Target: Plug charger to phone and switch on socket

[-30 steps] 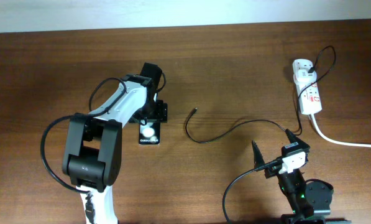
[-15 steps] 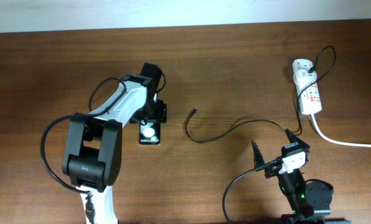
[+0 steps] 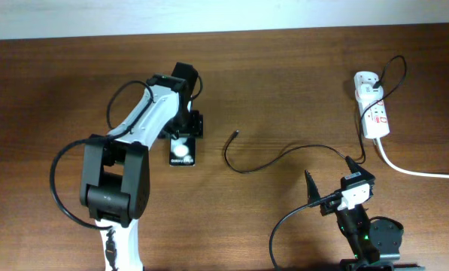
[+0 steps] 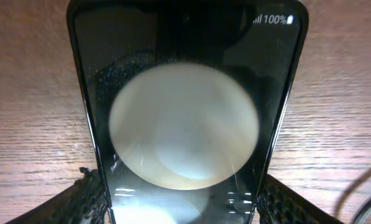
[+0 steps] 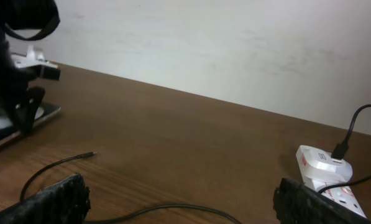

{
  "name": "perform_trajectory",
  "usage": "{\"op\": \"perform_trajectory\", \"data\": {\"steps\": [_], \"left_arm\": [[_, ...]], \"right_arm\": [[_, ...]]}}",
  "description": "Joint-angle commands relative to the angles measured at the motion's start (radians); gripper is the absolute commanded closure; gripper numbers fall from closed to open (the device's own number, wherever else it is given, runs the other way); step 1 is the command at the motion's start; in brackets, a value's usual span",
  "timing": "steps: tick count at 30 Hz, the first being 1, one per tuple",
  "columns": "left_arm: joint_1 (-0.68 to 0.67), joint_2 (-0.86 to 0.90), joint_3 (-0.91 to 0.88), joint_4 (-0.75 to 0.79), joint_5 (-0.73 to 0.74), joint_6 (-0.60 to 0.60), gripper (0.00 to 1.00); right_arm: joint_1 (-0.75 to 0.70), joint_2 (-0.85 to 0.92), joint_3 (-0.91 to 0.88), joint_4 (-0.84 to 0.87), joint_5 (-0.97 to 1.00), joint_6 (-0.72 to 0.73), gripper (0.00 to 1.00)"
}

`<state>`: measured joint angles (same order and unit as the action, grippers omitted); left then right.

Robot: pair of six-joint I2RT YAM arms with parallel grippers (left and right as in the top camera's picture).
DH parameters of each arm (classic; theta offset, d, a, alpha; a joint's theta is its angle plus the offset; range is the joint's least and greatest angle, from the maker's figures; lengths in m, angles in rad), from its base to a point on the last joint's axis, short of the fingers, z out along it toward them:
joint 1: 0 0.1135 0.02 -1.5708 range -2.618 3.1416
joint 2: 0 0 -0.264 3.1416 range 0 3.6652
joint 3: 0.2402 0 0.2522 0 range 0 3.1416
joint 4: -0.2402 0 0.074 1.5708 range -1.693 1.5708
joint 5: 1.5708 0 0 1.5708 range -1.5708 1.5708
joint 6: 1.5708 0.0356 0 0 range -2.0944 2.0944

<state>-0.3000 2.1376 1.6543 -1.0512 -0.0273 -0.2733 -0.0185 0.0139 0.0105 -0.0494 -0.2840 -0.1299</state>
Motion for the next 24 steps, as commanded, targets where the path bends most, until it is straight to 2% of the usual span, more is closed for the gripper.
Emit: {"op": "perform_trajectory", "data": {"steps": [1,8,18,22,24], "left_arm": [[0.005,0.005,0.034,-0.01,-0.003,-0.002,0.25],[0.005,0.002,0.052,-0.026,-0.003,-0.002,0.25],[0.005,0.0,0.265,-0.164,0.013,-0.003,0.25],[0.005,0.0,0.293,-0.193,0.055,-0.003,0.28],[0.005,0.0,0.294,-0.192,0.085,-0.003,0.35]], "right_arm": [[0.006,-0.008,-0.005,-0.006,0.008,0.006,0.01],[0.006,-0.008,-0.005,-0.006,0.008,0.006,0.01],[0.006,-0.008,-0.005,-0.006,0.008,0.006,0.01],[0.006,-0.008,-0.005,-0.006,0.008,0.006,0.01],[0.006,-0.008,-0.005,-0.006,0.008,0.007,0.01]]}}
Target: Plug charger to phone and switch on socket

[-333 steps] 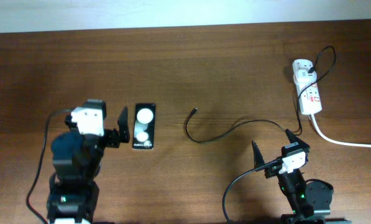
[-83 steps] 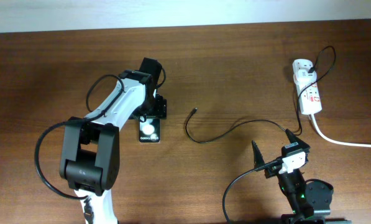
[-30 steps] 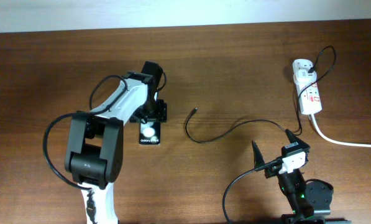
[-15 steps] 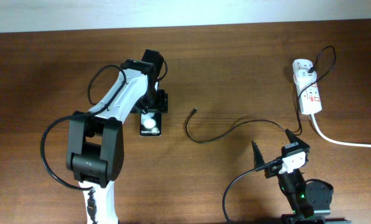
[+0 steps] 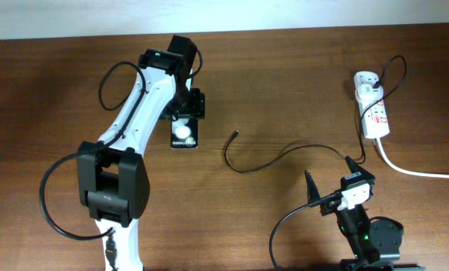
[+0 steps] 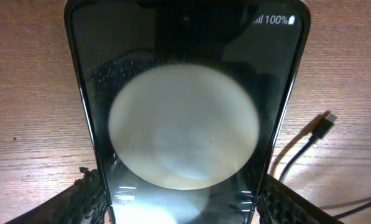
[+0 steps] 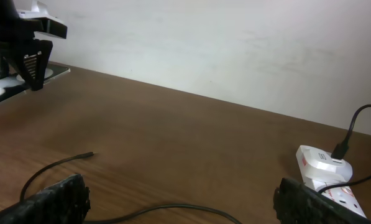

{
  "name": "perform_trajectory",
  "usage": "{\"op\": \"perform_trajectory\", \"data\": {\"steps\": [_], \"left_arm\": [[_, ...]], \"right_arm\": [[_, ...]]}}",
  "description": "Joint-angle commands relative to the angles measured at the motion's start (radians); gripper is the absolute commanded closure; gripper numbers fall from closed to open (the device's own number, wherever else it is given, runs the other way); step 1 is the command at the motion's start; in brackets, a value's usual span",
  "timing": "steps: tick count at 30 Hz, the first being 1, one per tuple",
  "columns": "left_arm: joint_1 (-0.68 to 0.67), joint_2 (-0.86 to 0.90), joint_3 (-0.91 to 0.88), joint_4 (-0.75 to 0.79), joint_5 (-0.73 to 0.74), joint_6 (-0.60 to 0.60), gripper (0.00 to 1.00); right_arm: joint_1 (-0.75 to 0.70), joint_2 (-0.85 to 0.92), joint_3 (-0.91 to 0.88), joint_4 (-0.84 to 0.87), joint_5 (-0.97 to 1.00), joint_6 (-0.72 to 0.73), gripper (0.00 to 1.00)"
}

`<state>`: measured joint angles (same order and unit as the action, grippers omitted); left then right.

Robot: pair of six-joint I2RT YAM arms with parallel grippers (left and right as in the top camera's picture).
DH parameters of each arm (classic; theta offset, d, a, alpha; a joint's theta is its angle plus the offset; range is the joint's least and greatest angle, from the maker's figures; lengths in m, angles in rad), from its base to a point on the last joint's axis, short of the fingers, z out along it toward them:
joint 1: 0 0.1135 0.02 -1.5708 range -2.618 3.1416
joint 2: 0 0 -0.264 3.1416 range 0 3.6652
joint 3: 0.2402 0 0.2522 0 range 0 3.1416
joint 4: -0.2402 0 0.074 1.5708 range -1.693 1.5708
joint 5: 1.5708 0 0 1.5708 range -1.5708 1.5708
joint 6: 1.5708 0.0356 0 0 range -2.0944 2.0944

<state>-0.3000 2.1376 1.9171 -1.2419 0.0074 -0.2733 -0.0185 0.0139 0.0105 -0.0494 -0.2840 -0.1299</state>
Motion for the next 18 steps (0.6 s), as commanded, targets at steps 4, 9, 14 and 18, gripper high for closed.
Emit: {"op": "perform_trajectory", "data": {"steps": [4,9,14,18], "left_arm": [[0.005,0.0,0.032,-0.001,0.083,-0.003,0.38],[0.01,0.0,0.032,0.0,0.171,-0.003,0.44],[0.049,0.0,0.032,-0.001,0.287,-0.004,0.47],[0.114,0.0,0.032,-0.002,0.4,-0.047,0.52]], "right_arm": [[0.006,-0.008,-0.005,-0.006,0.008,0.006,0.01],[0.006,-0.008,-0.005,-0.006,0.008,0.006,0.01],[0.006,-0.008,-0.005,-0.006,0.008,0.007,0.01],[0.006,-0.008,-0.005,-0.006,0.008,0.007,0.01]]}}
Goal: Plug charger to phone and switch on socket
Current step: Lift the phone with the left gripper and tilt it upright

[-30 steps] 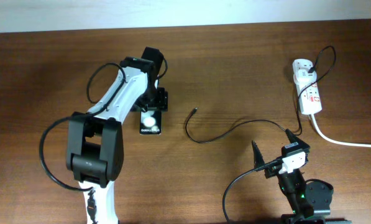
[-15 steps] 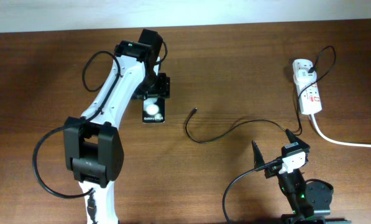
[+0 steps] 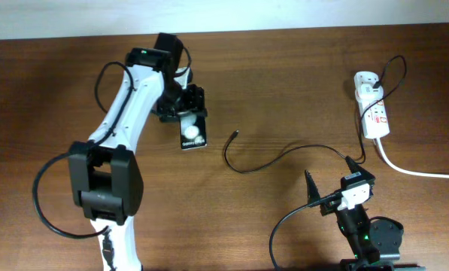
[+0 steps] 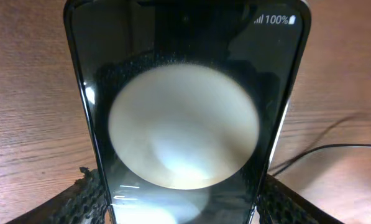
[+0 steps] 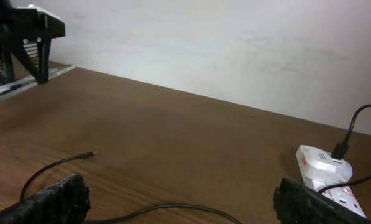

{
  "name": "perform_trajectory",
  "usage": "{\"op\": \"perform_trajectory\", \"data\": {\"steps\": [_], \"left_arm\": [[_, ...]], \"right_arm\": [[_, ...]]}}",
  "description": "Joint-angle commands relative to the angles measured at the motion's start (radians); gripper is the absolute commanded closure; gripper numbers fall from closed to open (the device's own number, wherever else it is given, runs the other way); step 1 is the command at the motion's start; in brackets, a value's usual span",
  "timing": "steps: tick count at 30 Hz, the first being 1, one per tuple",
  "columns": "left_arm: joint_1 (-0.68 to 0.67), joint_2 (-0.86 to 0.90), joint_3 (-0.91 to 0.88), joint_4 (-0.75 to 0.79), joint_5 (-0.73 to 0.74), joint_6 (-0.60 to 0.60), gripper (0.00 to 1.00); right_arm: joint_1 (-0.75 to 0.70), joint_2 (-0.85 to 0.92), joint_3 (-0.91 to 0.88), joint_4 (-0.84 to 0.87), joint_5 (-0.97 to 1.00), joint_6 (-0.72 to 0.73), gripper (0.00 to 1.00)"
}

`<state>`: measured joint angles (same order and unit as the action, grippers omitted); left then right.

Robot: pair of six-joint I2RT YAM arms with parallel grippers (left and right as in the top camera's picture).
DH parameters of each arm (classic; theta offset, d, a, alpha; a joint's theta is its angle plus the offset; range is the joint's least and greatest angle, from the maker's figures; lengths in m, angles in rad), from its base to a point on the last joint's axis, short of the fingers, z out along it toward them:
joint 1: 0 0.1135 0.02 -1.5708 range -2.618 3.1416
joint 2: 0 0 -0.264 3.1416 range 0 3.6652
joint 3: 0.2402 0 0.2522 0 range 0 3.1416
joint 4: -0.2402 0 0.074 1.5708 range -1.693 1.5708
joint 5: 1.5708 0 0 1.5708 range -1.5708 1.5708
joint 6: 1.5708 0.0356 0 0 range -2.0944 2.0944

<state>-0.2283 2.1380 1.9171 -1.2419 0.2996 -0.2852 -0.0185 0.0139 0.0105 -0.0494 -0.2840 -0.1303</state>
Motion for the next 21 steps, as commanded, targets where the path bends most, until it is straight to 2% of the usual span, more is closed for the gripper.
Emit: {"op": "perform_trajectory", "data": {"steps": [1,5,10,12,21], "left_arm": [[0.06,-0.001,0.032,-0.002,0.138,-0.045,0.56],[0.096,-0.001,0.032,-0.002,0.211,-0.045,0.64],[0.102,-0.001,0.032,-0.002,0.214,-0.177,0.82],[0.102,-0.001,0.032,-0.002,0.236,-0.196,0.86],[0.102,-0.001,0.032,-0.002,0.425,-0.197,0.92]], "right_arm": [[0.006,-0.008,-0.005,-0.006,0.008,0.007,0.01],[0.006,-0.008,-0.005,-0.006,0.008,0.007,0.01],[0.006,-0.008,-0.005,-0.006,0.008,0.007,0.01],[0.006,-0.008,-0.005,-0.006,0.008,0.007,0.01],[0.006,-0.008,-0.005,-0.006,0.008,0.007,0.01]]}}
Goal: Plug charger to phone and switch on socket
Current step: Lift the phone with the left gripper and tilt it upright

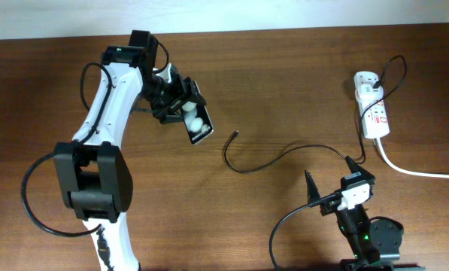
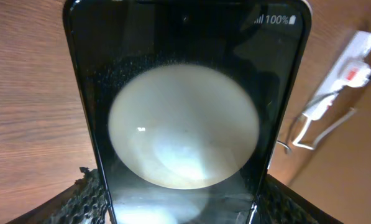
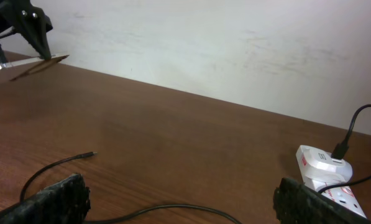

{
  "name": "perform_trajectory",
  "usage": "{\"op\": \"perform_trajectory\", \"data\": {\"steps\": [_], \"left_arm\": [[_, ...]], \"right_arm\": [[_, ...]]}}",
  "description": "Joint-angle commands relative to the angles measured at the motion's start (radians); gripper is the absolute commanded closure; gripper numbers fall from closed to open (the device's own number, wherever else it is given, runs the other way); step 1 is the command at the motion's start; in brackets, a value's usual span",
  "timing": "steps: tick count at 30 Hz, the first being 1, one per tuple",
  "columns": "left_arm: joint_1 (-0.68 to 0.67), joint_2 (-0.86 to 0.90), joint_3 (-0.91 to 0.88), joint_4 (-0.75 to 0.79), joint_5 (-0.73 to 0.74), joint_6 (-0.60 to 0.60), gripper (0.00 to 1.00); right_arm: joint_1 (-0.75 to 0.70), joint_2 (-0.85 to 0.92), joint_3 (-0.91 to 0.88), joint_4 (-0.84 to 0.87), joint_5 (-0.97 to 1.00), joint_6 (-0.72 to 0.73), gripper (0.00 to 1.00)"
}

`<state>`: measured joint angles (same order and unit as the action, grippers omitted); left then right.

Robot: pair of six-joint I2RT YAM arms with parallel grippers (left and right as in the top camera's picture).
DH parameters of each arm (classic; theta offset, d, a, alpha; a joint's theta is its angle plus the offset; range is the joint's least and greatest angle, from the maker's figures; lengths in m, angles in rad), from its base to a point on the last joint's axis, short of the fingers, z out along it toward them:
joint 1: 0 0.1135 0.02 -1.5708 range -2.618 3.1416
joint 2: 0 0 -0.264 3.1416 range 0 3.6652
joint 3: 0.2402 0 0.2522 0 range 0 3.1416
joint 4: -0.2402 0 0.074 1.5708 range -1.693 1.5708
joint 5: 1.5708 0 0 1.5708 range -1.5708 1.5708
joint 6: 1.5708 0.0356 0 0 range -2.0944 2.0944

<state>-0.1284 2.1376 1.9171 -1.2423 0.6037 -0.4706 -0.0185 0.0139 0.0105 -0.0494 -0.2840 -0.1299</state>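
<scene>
My left gripper (image 1: 180,105) is shut on the black phone (image 1: 197,126), lifted above the table and tilted toward the right; its lit screen (image 2: 185,112) fills the left wrist view, fingers (image 2: 89,199) on both sides. The black charger cable (image 1: 284,154) lies across the table's middle, its free plug tip (image 1: 236,133) just right of the phone. The cable runs to the white power strip (image 1: 371,105) at the far right, also seen as the strip (image 3: 325,168). My right gripper (image 1: 333,188) rests open near the front edge, with the cable (image 3: 173,208) between its fingers' spread, untouched.
A white mains cord (image 1: 420,172) leads off the strip to the right edge. The white wall (image 3: 204,43) stands behind the brown table (image 1: 284,75). The left arm (image 1: 107,113) reaches over the table's left half.
My left gripper has moved up and to the left with the phone and turned it; the phone now slants right, and the power strip shows behind it in the wrist view. Right arm unchanged.
My left gripper was shut on the phone low at the table's left-centre. Then it held the phone farther back, with the cable tip in its view. Then the phone was raised and turning, and now it is tilted toward the strip. The right gripper stayed open and still.
</scene>
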Motion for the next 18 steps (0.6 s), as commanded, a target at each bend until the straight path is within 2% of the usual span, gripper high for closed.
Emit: {"op": "perform_trajectory", "data": {"steps": [1,4,6,9,18], "left_arm": [[0.002,0.0,0.032,-0.002,0.144,-0.012,0.92],[0.002,0.0,0.032,-0.002,0.219,-0.016,0.92],[0.002,0.0,0.032,-0.007,0.239,-0.051,1.0],[0.002,0.0,0.032,-0.018,0.24,-0.122,1.0],[0.002,0.0,0.032,-0.019,0.247,-0.121,1.0]], "right_arm": [[0.006,-0.008,-0.005,-0.006,0.008,0.007,0.01],[0.006,-0.008,-0.005,-0.006,0.008,0.006,0.01],[0.006,-0.008,-0.005,-0.006,0.008,0.006,0.01],[0.006,-0.008,-0.005,-0.006,0.008,0.007,0.01],[0.006,-0.008,-0.005,-0.006,0.008,0.006,0.01]]}}
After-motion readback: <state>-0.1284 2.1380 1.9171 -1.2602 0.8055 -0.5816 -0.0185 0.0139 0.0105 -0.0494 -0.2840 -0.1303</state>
